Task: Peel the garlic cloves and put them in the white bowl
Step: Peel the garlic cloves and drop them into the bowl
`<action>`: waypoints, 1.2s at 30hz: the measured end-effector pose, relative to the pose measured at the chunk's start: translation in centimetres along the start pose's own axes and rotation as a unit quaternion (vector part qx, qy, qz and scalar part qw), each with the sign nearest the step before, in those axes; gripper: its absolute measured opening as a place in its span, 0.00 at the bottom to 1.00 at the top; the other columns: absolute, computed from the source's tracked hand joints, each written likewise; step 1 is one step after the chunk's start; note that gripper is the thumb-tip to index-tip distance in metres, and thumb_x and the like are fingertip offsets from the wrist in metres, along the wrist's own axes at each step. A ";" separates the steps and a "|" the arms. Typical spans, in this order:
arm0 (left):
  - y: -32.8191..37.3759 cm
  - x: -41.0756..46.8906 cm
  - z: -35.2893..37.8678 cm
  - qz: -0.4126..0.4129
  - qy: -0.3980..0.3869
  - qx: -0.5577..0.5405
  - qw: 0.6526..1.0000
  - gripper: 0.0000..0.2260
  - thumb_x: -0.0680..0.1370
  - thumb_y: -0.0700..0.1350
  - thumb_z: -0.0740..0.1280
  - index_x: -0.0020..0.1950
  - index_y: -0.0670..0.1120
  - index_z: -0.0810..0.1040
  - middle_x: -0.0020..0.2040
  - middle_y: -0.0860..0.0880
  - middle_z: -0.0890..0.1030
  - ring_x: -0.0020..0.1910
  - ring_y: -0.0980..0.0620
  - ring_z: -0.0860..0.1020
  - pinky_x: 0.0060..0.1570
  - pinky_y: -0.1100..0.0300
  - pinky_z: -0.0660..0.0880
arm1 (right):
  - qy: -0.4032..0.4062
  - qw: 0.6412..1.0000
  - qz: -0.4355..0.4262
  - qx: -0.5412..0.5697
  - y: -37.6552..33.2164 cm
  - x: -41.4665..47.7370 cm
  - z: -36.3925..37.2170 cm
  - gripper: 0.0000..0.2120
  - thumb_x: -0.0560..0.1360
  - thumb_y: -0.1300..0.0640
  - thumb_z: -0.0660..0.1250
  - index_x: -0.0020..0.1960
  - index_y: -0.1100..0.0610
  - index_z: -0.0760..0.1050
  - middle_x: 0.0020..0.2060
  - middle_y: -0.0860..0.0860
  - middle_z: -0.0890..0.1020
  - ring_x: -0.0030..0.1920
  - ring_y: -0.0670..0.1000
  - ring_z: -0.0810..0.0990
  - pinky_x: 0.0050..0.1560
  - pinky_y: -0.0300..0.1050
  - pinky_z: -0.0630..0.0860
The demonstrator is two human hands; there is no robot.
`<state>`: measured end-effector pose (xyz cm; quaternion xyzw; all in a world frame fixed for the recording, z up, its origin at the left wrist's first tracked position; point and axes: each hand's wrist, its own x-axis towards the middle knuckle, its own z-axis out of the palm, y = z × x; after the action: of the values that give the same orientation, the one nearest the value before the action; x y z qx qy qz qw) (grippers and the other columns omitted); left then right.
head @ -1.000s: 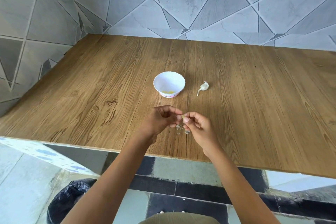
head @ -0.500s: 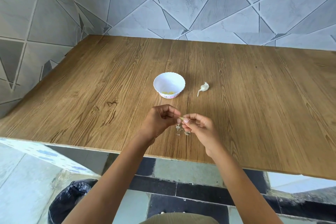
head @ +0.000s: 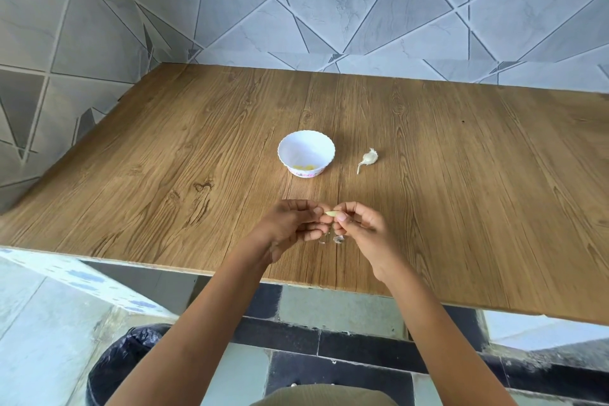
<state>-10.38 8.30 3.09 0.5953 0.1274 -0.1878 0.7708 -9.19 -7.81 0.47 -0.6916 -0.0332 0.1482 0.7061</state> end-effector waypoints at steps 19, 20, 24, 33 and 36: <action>0.3 1.4 -4.6 0.179 0.304 0.351 0.868 0.05 0.70 0.38 0.73 0.38 0.46 0.80 0.33 0.54 0.79 0.33 0.56 0.77 0.41 0.60 0.75 | 0.084 0.849 -0.259 -0.453 2.5 0.0 0.5 0.10 0.70 0.60 0.71 0.52 0.58 0.79 0.45 0.49 0.82 0.46 0.51 0.80 0.49 0.47 0.75; 0.3 1.7 -4.9 0.182 0.321 0.381 0.848 0.04 0.70 0.39 0.72 0.38 0.46 0.80 0.34 0.55 0.80 0.36 0.55 0.79 0.41 0.59 0.75 | 0.092 0.838 -0.267 -0.467 2.6 0.0 0.7 0.12 0.70 0.59 0.71 0.53 0.58 0.78 0.46 0.50 0.82 0.47 0.52 0.80 0.50 0.47 0.74; 0.0 2.8 -5.7 0.161 0.348 0.443 0.811 0.02 0.71 0.42 0.71 0.42 0.45 0.81 0.39 0.51 0.83 0.42 0.48 0.81 0.41 0.55 0.77 | 0.090 0.832 -0.243 -0.491 3.2 -0.2 1.2 0.14 0.72 0.53 0.64 0.55 0.58 0.77 0.47 0.50 0.81 0.48 0.52 0.79 0.51 0.48 0.76; -0.8 2.6 -6.0 0.182 0.316 0.458 0.811 0.04 0.71 0.39 0.69 0.43 0.45 0.83 0.42 0.48 0.83 0.39 0.48 0.80 0.38 0.57 0.75 | 0.099 0.841 -0.195 -0.495 3.5 -0.9 1.2 0.18 0.73 0.53 0.64 0.59 0.59 0.75 0.52 0.53 0.80 0.53 0.55 0.79 0.53 0.52 0.77; -1.0 1.7 -5.1 0.219 0.291 0.449 0.816 0.03 0.71 0.39 0.71 0.43 0.46 0.83 0.41 0.51 0.82 0.35 0.54 0.76 0.38 0.60 0.74 | 0.126 0.826 -0.163 -0.525 3.6 -1.7 0.7 0.18 0.74 0.58 0.69 0.61 0.64 0.75 0.55 0.58 0.79 0.56 0.59 0.78 0.55 0.51 0.76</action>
<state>-9.13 12.80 0.15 0.9142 0.1134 0.1315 0.3663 -11.53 -7.61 -2.76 -0.9552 -0.1284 -0.0972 0.2481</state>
